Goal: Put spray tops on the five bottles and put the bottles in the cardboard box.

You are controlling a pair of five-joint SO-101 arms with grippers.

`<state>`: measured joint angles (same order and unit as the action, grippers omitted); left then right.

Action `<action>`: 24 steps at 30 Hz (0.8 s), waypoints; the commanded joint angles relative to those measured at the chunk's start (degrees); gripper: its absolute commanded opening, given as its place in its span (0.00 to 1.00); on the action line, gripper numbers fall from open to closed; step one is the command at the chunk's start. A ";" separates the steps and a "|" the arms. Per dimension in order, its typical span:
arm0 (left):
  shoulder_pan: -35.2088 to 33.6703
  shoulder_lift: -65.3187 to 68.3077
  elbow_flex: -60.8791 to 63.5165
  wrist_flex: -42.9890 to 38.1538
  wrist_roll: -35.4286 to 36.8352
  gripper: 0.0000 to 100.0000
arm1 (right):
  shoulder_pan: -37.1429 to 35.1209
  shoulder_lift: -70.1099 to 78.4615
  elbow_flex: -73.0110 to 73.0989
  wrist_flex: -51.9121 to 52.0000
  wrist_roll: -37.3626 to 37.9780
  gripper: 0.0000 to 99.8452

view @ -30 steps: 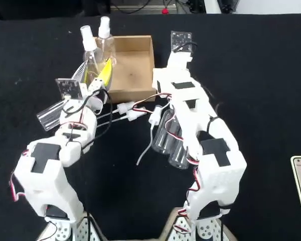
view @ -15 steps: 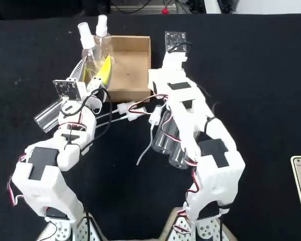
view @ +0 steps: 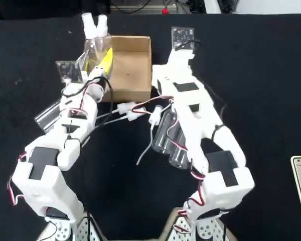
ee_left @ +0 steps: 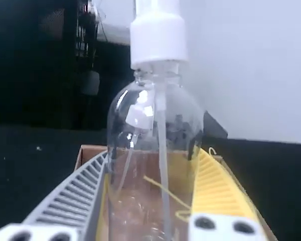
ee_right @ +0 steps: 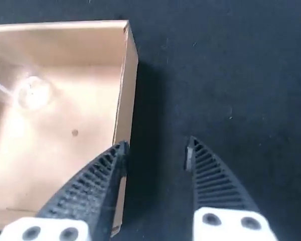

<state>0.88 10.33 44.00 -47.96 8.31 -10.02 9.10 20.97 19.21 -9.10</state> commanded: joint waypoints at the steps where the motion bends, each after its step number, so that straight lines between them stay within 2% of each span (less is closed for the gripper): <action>1: 3.12 -0.88 -4.00 1.58 0.62 0.17 | 2.99 -5.14 -0.22 0.35 0.00 0.19; 8: 2.77 -0.62 -3.74 1.41 0.26 0.17 | 6.33 -5.49 -0.22 0.35 -0.09 0.19; 10: 2.68 0.97 -3.74 -2.81 0.09 0.17 | 6.95 -5.85 -0.22 0.35 -0.09 0.19; 15: 2.15 13.36 -7.78 -21.01 -2.99 0.17 | 6.68 -12.88 3.30 3.08 -0.09 0.19; 20: 2.59 26.37 -15.87 -24.79 -5.01 0.17 | 6.95 -25.36 14.11 4.48 -0.09 0.19; 24: 2.95 31.03 -17.80 -29.54 -4.75 0.17 | 6.68 -36.00 25.63 4.40 -0.09 0.19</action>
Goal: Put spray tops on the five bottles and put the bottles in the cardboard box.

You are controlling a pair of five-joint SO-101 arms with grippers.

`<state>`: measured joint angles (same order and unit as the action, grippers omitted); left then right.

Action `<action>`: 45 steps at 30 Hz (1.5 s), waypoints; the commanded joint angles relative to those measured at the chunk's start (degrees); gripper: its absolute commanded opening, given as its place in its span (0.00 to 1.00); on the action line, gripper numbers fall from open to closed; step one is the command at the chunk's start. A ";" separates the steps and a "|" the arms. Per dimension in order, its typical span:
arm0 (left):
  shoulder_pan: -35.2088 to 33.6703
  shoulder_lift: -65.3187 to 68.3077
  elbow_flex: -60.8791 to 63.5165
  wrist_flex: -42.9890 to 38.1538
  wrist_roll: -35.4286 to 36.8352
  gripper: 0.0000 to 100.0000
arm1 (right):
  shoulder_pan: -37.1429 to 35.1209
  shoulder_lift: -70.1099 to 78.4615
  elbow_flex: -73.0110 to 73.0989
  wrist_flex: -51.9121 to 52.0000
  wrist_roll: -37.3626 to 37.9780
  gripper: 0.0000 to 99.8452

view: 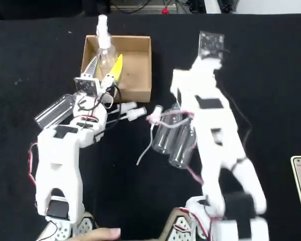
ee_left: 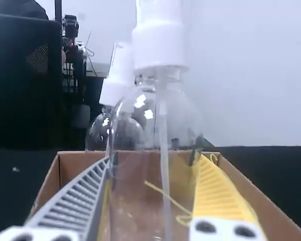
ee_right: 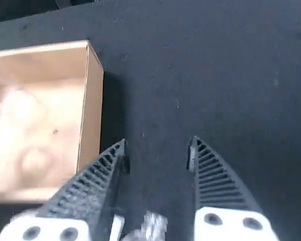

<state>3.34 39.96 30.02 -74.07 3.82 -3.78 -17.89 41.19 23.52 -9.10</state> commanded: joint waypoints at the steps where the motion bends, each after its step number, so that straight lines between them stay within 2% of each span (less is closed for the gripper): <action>1: 0.84 2.20 -4.00 -4.48 -0.26 0.17 | 0.35 -11.56 7.96 0.09 -0.09 0.19; 10: 0.84 4.04 -6.90 -4.84 -0.18 0.17 | -0.18 -24.57 18.33 -0.88 -4.57 0.19; 18: 0.84 3.96 -6.90 -3.69 -0.18 0.17 | -0.18 -20.44 22.64 -10.73 -4.57 0.19; 27: 0.92 3.34 -8.66 6.07 -0.09 0.17 | -0.09 -16.84 20.79 -10.73 -4.57 0.19; 45: 0.48 3.43 -6.02 6.86 -0.44 0.17 | -0.09 -16.84 20.79 -10.73 -4.48 0.19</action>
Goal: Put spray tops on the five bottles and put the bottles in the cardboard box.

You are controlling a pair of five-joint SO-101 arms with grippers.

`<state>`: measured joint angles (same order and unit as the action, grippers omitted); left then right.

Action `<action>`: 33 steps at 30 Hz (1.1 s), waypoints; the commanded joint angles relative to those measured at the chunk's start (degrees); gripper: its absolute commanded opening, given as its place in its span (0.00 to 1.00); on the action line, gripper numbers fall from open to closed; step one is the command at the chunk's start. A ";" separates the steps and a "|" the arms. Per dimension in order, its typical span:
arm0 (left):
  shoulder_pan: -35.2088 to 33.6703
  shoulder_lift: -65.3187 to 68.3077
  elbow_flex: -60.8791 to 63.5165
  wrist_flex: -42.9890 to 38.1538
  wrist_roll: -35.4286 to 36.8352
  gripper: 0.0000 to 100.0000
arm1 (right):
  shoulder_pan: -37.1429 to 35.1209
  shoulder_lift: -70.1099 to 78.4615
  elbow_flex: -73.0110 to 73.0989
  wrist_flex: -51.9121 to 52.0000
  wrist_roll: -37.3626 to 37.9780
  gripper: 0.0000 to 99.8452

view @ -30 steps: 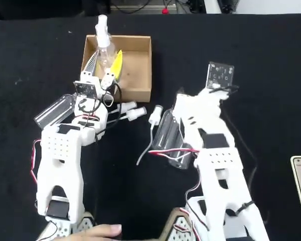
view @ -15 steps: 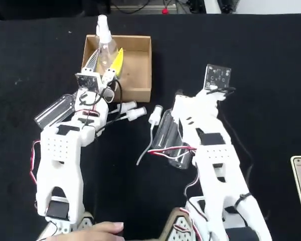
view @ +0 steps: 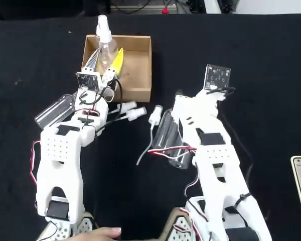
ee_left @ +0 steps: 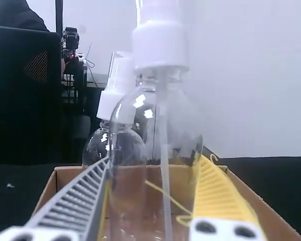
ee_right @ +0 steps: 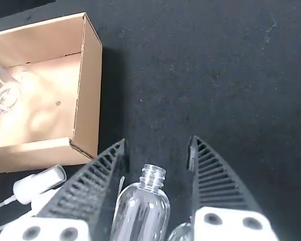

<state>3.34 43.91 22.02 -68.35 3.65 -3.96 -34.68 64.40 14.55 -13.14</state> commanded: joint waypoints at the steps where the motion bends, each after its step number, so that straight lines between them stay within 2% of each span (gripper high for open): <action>1: 0.66 -0.53 1.98 1.14 -0.26 0.17 | 0.09 -0.04 -2.42 -1.76 -0.44 0.19; 3: 0.66 -0.26 1.98 1.49 -0.26 0.17 | 0.18 -0.04 -2.42 -1.76 -0.44 0.19; 8: 0.57 -0.62 0.48 9.32 -0.18 0.17 | 0.26 -0.22 -2.42 -1.76 -0.44 0.19; 16: 0.66 -0.62 1.01 7.82 -0.26 0.17 | 0.26 -0.31 -2.42 -1.76 -0.35 0.19; 22: 0.40 -0.62 3.47 0.62 -0.35 0.17 | 0.26 -0.31 -2.42 -1.76 -0.26 0.19; 28: 0.66 -0.62 2.68 7.12 -0.35 0.17 | 0.26 -0.31 -2.42 -1.76 -0.35 0.19; 33: 0.66 -0.62 2.77 7.21 -0.35 0.17 | 0.26 -0.31 -2.42 -1.76 -0.26 0.19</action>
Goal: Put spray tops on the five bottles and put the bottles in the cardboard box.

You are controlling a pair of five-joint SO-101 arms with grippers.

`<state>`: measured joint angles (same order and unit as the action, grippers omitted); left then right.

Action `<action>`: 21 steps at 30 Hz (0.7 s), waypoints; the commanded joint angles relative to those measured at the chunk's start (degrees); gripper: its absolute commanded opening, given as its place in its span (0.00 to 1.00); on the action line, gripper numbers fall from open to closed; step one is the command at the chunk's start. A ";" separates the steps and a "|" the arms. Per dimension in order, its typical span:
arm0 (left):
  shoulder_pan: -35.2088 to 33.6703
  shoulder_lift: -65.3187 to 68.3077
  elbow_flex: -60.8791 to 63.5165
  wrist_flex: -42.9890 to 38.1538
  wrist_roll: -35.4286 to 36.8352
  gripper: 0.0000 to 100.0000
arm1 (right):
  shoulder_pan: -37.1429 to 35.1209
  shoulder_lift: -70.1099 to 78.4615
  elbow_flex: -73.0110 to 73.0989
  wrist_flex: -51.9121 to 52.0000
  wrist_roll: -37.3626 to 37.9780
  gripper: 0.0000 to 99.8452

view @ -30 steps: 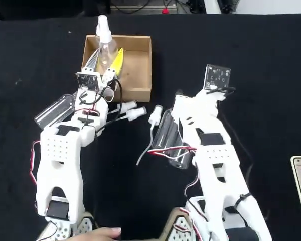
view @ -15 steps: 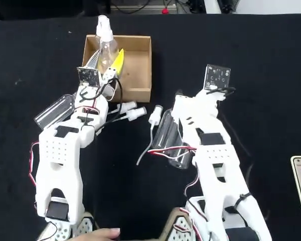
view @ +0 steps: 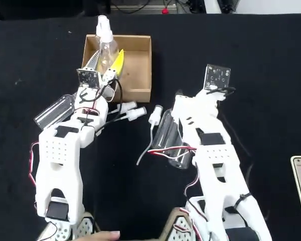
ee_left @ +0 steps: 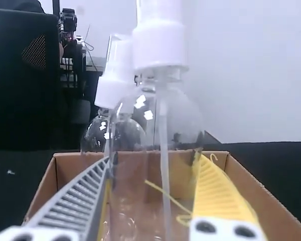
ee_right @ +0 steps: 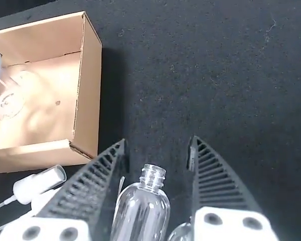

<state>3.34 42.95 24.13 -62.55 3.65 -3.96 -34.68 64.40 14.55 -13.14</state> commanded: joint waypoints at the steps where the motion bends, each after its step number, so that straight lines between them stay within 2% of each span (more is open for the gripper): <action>1: 0.66 0.35 0.75 1.41 -0.35 0.17 | 0.26 -0.31 -2.42 -1.76 -0.26 0.19; 21: 0.22 0.35 1.36 1.41 -2.90 0.17 | 0.35 -0.31 -2.42 -1.76 -0.18 0.19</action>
<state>3.43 42.95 24.04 -62.55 1.36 -3.96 -34.68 64.40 14.55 -13.14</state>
